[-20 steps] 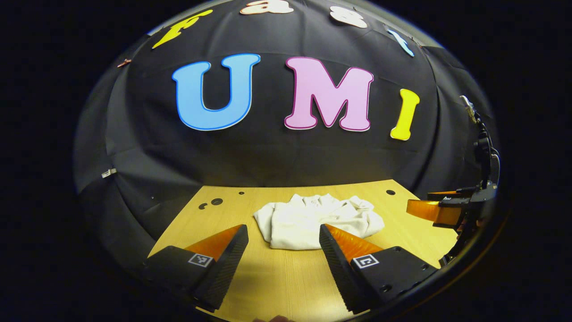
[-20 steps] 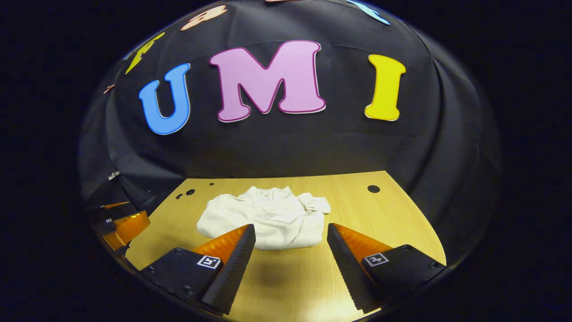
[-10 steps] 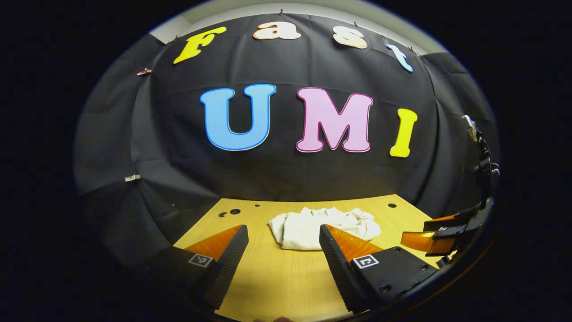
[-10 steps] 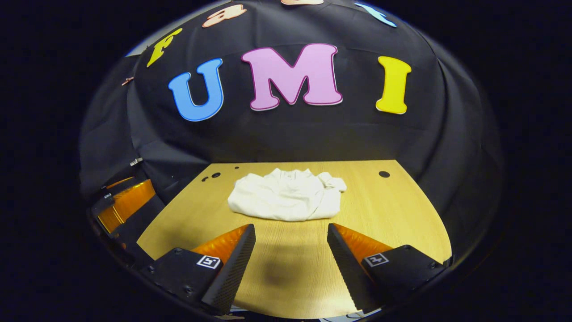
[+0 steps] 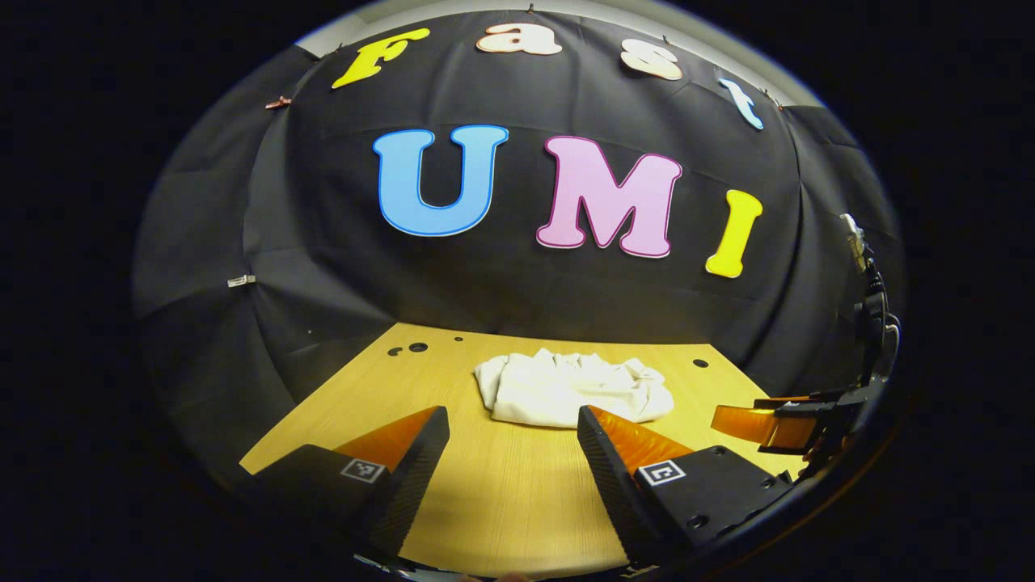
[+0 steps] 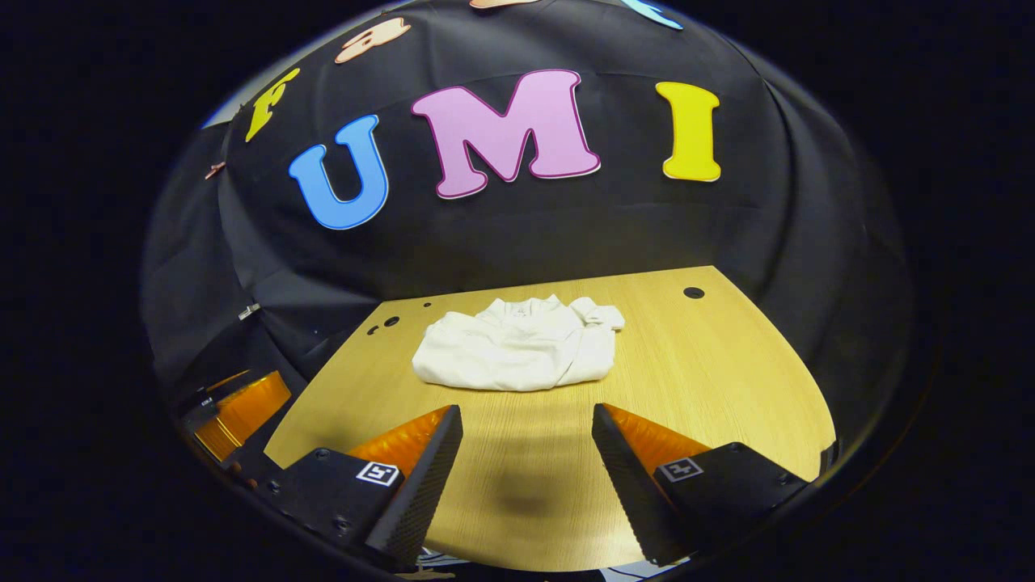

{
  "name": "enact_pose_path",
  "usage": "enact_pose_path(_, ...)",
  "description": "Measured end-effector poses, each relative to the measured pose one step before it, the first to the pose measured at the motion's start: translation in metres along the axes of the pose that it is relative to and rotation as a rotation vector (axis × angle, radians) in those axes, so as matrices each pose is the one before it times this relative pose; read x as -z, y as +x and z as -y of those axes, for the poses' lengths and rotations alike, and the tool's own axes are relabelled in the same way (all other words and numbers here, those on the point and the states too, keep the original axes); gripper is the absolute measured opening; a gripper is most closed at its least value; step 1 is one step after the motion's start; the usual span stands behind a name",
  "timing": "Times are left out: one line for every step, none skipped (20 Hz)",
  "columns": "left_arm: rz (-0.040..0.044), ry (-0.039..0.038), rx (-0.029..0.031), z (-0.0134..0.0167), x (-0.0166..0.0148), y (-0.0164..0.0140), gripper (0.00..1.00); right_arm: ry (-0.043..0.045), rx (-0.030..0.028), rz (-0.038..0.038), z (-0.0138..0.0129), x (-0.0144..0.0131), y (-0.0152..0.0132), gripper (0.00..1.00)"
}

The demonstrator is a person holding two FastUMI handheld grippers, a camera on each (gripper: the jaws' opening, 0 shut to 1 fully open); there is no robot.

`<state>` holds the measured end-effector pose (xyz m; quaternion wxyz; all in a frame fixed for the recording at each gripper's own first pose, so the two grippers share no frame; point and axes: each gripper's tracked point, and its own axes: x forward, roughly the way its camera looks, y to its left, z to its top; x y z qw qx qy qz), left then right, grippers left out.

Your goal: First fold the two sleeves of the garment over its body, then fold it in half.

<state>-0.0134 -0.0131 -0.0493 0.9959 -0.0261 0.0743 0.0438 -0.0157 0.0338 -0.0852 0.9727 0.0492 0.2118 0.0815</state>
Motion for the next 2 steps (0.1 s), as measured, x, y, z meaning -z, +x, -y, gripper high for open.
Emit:
enact_pose_path(-0.01183, -0.00523, 0.00137, 0.00247, 0.00263, 0.0026, 0.98, -0.00506, 0.00907, -0.00461, 0.0062, 0.001, 0.00221, 0.99)
enact_pose_path(-0.01121, -0.00442, -0.00106, 0.00337, 0.00286, 0.00091, 0.98, 0.00112, -0.00166, -0.00537, 0.00395, 0.00069, 0.00196, 0.99)
